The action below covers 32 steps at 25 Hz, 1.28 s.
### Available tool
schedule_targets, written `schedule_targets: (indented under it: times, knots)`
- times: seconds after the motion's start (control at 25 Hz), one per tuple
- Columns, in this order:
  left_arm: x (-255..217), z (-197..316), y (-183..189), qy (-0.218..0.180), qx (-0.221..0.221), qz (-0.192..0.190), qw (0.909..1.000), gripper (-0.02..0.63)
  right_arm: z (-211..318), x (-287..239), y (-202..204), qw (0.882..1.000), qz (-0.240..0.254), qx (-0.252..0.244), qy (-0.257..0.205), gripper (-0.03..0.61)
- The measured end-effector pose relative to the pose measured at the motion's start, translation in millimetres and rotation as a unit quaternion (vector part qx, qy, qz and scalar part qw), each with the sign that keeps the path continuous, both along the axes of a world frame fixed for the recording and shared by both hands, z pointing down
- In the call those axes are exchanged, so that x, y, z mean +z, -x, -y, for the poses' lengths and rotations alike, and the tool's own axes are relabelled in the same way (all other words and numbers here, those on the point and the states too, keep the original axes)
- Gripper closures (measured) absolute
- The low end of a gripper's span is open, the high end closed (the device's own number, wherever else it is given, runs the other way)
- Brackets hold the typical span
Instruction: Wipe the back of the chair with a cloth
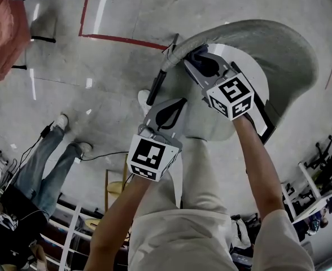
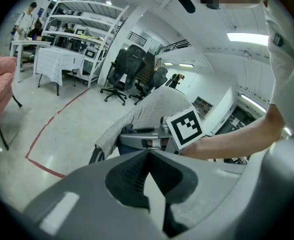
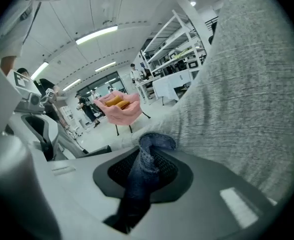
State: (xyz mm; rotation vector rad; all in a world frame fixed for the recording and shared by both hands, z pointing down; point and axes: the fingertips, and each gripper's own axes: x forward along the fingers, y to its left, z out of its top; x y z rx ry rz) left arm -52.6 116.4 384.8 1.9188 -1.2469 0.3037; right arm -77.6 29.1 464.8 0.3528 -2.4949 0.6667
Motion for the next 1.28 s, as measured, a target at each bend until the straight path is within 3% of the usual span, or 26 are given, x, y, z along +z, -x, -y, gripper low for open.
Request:
schedule_targets:
  times: [0.52, 0.64, 0.8, 1.04, 1.28]
  knots:
    - [-10, -16, 1, -0.007, 0.026, 0.010, 0.9996, 0.613, -50, -13, 18, 0.996, 0.025, -0.073, 0.047, 0.505]
    - [-18, -17, -6, -0.015, 0.042, 0.010, 0.9989, 0.613, -49, -25, 9, 0.998, 0.041, -0.016, 0.053, 0.505]
    - [-25, -19, -13, -0.018, 0.067, 0.012, 0.9975, 0.613, -38, -45, -26, 0.990, 0.069, 0.107, 0.056, 0.506]
    - [-23, -22, -26, -0.026, 0.112, 0.005, 0.9933, 0.613, -38, -53, -90, 0.965, 0.074, 0.244, 0.058, 0.505]
    - [-27, -33, -59, -0.030, 0.176, 0.001, 0.9839, 0.613, -49, -69, -163, 0.930, 0.074, 0.359, 0.045, 0.506]
